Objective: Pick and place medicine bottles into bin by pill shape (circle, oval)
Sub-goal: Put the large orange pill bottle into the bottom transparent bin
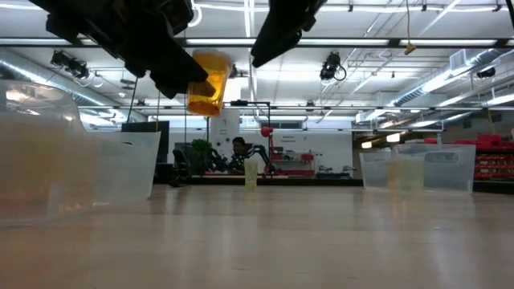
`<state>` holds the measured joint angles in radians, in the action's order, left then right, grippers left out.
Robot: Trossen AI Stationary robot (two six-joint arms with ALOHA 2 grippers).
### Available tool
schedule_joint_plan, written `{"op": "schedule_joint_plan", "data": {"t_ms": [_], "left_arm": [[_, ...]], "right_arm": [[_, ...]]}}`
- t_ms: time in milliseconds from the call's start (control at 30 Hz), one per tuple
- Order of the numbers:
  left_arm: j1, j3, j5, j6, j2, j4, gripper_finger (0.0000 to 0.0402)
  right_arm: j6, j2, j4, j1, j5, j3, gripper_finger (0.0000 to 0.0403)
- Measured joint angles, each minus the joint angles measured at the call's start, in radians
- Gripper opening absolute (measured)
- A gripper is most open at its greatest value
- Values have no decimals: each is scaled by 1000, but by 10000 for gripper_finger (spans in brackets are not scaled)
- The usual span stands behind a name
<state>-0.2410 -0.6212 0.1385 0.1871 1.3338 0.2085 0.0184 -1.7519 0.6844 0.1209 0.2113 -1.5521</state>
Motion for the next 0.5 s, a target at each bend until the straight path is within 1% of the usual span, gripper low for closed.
{"op": "schedule_joint_plan", "data": {"t_ms": [133, 300, 400, 500], "left_arm": [[-50, 0, 0, 22, 0, -5, 178], [-120, 1, 11, 45, -27, -30, 179], [-167, 1, 47, 57, -70, -65, 178], [-218, 0, 107, 57, -117, -105, 179]], "right_arm": [[-24, -2, -137, 26, -6, 117, 294], [-140, -2, -369, 59, -6, 270, 294], [-215, -3, -425, 91, 14, 306, 294], [-254, -22, -450, 127, 70, 294, 294]]}}
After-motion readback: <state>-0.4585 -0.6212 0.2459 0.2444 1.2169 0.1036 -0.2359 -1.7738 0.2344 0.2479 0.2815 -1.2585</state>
